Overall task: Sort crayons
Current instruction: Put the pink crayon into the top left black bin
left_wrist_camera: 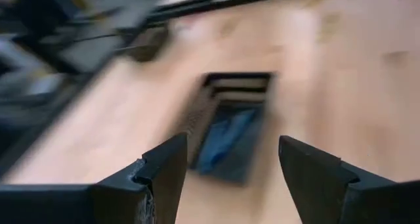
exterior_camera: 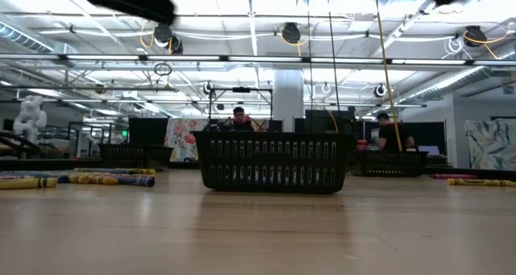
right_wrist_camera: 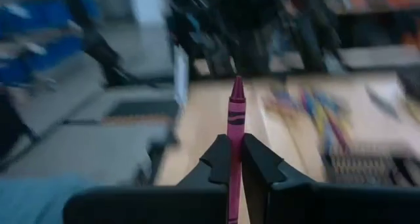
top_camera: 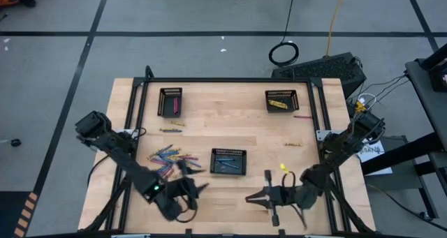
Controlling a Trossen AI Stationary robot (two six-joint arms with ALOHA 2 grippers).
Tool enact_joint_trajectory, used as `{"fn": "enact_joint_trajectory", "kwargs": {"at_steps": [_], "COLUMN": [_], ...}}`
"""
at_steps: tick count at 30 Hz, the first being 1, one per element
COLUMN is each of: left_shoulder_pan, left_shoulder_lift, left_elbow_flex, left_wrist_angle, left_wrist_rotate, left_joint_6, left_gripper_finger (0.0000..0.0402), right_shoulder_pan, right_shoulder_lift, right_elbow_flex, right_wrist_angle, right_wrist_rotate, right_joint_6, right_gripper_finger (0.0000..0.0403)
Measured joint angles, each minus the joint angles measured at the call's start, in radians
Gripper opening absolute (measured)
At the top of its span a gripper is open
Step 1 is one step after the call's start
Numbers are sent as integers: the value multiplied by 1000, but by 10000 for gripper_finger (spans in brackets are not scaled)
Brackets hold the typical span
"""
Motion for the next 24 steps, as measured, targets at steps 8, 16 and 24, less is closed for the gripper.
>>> {"fn": "enact_joint_trajectory", "kwargs": {"at_steps": [8,16,24], "left_shoulder_pan": [187,262,232], "left_shoulder_lift": [80,172,177], "left_elbow_flex": [-328,-261,-169], "left_wrist_angle": [1225,1401,1283], "left_wrist_rotate": [350,664,673], "left_joint_6": [574,595,679], "left_gripper_finger": [237,237,237], "right_shoulder_pan": [-70,-95,-97], "right_shoulder_lift": [11,11,11], "right_elbow_flex": [-2,-3,-3], "right_wrist_angle": [246,263,264], "right_wrist_rotate": [-128,-125,-123], "right_joint_6": [-324,-321,-324], "right_gripper_finger": [0,0,0]}}
